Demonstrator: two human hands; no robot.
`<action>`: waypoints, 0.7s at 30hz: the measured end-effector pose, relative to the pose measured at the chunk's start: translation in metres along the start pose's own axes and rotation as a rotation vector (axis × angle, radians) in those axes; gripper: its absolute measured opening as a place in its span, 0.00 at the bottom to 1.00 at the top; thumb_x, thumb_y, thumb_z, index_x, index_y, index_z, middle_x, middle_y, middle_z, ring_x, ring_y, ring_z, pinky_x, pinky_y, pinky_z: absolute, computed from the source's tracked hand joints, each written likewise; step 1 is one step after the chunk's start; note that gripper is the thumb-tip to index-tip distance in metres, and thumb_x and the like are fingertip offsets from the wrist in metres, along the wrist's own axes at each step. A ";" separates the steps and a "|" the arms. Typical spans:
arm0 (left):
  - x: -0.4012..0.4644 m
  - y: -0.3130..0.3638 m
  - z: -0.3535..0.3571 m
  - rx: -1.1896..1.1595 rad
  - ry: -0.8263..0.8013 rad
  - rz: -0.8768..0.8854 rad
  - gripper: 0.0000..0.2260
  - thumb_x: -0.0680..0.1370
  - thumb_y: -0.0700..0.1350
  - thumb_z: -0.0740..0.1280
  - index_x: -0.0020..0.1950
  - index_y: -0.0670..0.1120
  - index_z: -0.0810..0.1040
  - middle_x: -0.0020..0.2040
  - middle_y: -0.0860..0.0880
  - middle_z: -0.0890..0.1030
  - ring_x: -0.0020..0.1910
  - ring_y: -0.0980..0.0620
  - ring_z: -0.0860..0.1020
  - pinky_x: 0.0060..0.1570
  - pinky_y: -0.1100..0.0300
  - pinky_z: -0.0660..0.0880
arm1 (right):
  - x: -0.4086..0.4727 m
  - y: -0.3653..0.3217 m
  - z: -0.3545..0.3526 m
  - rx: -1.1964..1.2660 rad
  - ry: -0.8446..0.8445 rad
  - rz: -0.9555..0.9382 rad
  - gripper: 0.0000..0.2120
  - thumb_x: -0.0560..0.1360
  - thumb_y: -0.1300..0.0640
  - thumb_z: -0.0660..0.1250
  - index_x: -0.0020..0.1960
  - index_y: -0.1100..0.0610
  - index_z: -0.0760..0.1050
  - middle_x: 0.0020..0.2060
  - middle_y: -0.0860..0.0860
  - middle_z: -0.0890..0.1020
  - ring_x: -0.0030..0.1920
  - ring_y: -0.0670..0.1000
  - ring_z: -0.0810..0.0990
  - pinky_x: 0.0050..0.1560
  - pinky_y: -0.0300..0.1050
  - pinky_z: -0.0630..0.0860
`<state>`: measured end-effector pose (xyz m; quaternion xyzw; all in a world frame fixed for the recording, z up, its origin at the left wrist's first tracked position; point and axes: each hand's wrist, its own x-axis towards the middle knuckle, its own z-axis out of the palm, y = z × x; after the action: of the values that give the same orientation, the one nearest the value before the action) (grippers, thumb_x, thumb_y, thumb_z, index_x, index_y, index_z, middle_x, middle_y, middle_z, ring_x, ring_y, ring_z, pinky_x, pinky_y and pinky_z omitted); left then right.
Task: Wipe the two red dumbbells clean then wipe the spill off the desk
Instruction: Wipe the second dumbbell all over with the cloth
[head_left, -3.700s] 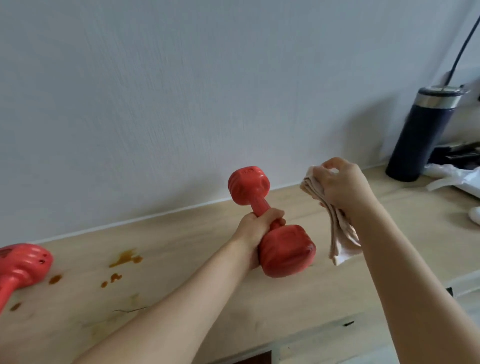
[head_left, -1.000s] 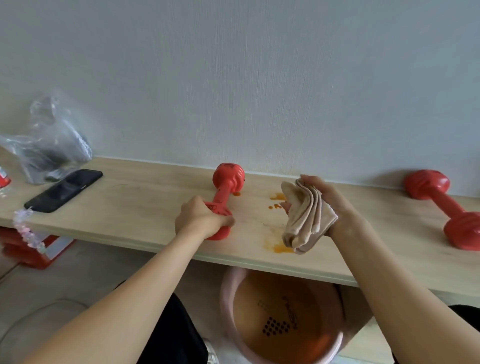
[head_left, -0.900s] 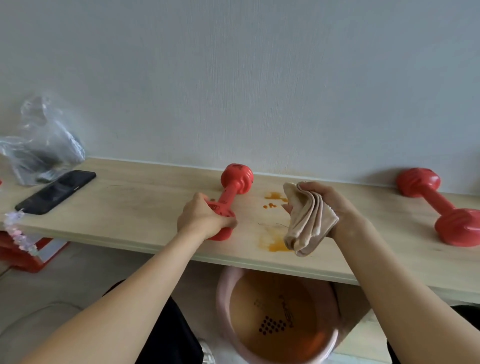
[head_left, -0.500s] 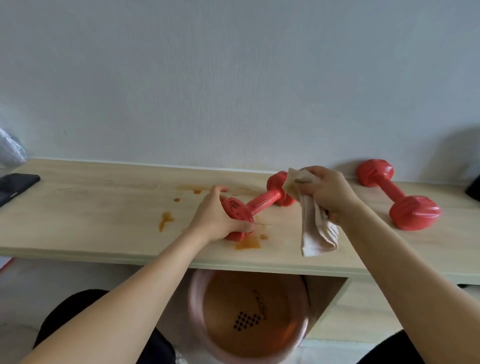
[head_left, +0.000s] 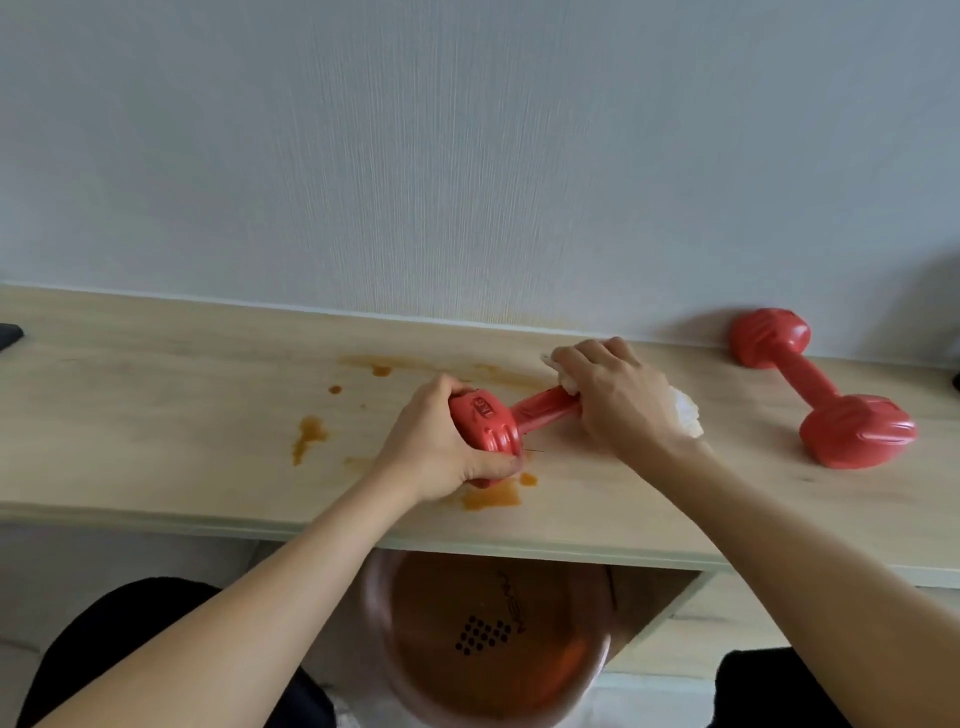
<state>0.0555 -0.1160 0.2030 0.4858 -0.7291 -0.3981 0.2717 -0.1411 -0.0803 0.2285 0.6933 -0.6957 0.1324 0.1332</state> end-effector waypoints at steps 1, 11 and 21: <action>0.000 0.000 0.001 0.002 0.003 0.003 0.43 0.52 0.55 0.82 0.63 0.51 0.69 0.58 0.52 0.74 0.53 0.52 0.75 0.51 0.58 0.75 | 0.002 -0.001 -0.001 -0.012 -0.039 0.021 0.22 0.76 0.52 0.47 0.62 0.54 0.73 0.56 0.51 0.78 0.59 0.58 0.71 0.41 0.49 0.69; -0.003 0.005 0.000 0.052 0.051 0.010 0.35 0.53 0.56 0.80 0.57 0.52 0.72 0.53 0.55 0.76 0.49 0.56 0.76 0.41 0.65 0.73 | 0.001 -0.030 -0.017 0.232 -0.249 -0.192 0.16 0.74 0.55 0.67 0.61 0.48 0.74 0.57 0.45 0.77 0.59 0.50 0.69 0.49 0.47 0.72; -0.003 0.005 0.001 0.058 0.059 -0.012 0.39 0.52 0.56 0.81 0.59 0.51 0.71 0.54 0.54 0.76 0.51 0.55 0.76 0.46 0.63 0.72 | -0.002 -0.028 0.000 0.148 -0.157 -0.183 0.17 0.73 0.54 0.66 0.62 0.52 0.74 0.59 0.48 0.74 0.62 0.52 0.66 0.57 0.50 0.71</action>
<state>0.0534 -0.1116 0.2063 0.5091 -0.7292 -0.3641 0.2765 -0.1132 -0.0790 0.2274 0.7699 -0.6264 0.1161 0.0385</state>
